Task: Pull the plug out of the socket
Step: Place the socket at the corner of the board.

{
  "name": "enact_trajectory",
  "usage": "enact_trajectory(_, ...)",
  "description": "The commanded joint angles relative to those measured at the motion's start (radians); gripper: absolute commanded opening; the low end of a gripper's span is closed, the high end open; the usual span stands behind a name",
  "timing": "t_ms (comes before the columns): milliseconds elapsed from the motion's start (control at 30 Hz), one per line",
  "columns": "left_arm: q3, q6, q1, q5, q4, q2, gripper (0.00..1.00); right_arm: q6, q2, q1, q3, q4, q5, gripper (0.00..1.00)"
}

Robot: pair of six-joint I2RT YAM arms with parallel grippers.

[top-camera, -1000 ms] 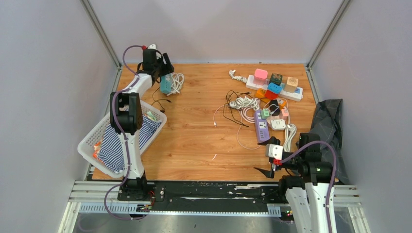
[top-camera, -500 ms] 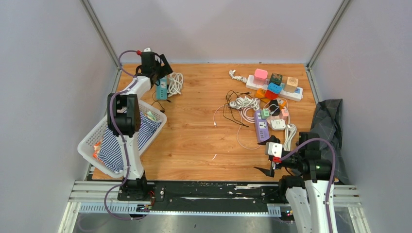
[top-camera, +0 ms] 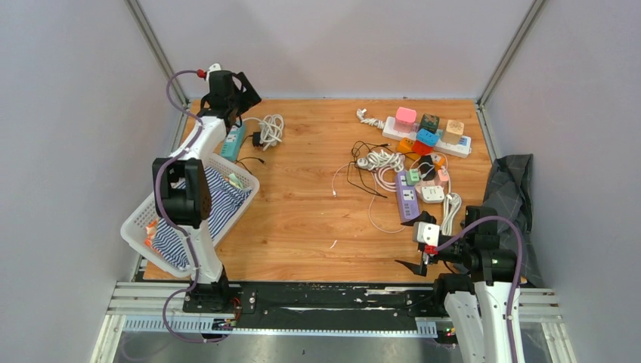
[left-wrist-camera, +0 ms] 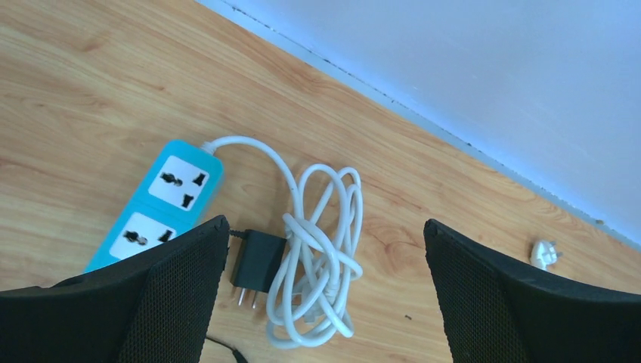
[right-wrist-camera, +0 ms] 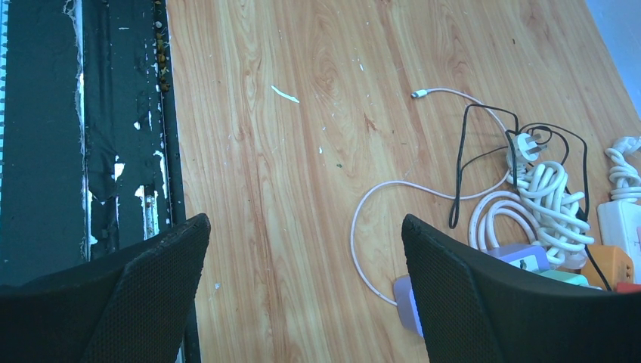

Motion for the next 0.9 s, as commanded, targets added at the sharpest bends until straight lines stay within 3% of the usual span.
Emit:
enact_trajectory(0, -0.027, -0.021, 0.003, 0.003, 0.002, -0.069, 1.0, 0.009, -0.006, -0.012, -0.007, 0.001, 0.004, 0.97)
enact_trajectory(333, -0.083, -0.005, 0.003, 0.321, 0.051, -0.141, 1.0, 0.01, -0.014, -0.015, -0.007, 0.001, 0.002, 0.98)
enact_trajectory(500, -0.181, 0.002, -0.017, 0.457, 0.087, -0.249, 1.0, 0.01, -0.027, -0.015, -0.007, 0.0, -0.003, 0.97)
enact_trajectory(867, -0.398, 0.134, -0.306, 0.485, 0.0, -0.519, 1.0, 0.008, -0.063, -0.015, -0.005, -0.003, -0.006, 0.97)
